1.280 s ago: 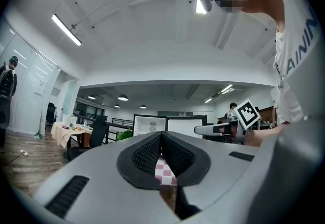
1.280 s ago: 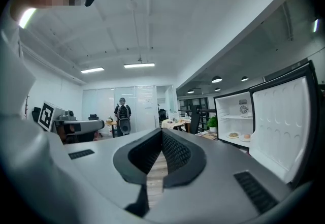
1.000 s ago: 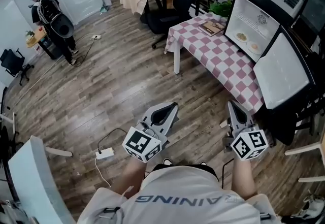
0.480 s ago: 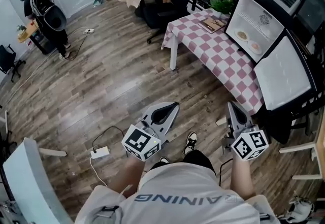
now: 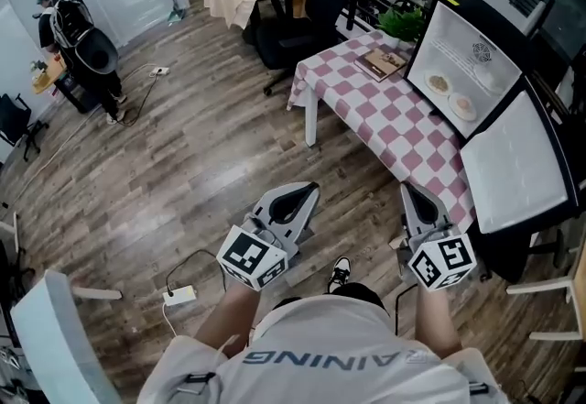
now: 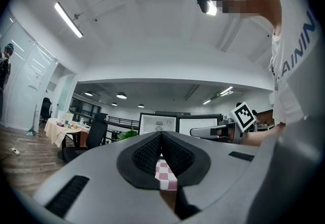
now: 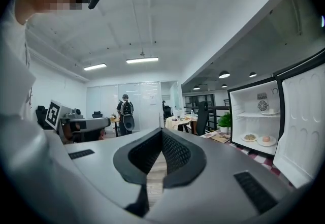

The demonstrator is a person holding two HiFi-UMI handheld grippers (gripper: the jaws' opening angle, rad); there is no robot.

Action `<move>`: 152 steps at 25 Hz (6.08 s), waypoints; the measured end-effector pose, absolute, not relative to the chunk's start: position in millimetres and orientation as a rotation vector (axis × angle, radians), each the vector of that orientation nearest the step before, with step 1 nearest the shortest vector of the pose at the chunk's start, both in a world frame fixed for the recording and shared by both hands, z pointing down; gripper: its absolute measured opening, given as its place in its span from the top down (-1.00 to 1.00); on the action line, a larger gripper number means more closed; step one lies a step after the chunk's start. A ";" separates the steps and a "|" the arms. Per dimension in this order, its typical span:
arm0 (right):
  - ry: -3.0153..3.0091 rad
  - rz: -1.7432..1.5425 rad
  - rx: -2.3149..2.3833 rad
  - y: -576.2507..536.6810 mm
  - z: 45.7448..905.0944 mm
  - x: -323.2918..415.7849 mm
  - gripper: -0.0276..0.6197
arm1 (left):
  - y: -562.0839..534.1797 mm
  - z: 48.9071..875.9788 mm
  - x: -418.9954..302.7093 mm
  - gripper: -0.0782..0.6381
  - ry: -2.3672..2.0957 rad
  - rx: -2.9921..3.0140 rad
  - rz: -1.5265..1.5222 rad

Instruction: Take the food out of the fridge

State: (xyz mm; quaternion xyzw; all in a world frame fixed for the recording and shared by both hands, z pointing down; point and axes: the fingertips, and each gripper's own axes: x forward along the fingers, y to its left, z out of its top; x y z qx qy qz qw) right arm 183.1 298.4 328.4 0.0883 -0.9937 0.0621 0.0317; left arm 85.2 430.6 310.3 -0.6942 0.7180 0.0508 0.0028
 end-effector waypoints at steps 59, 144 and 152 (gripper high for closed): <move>-2.767 0.476 1.133 -121.0 392.2 -16.6 0.85 | -70.1 362.9 -174.6 0.76 1.641 -2.802 -0.083; -1.849 2.361 1.738 -265.1 643.3 43.0 0.81 | -137.6 413.4 -149.1 0.76 1.617 -2.970 -0.222; -1.895 2.400 1.692 -263.9 651.3 36.6 0.70 | -128.6 414.4 -152.6 0.76 1.603 -2.961 -0.240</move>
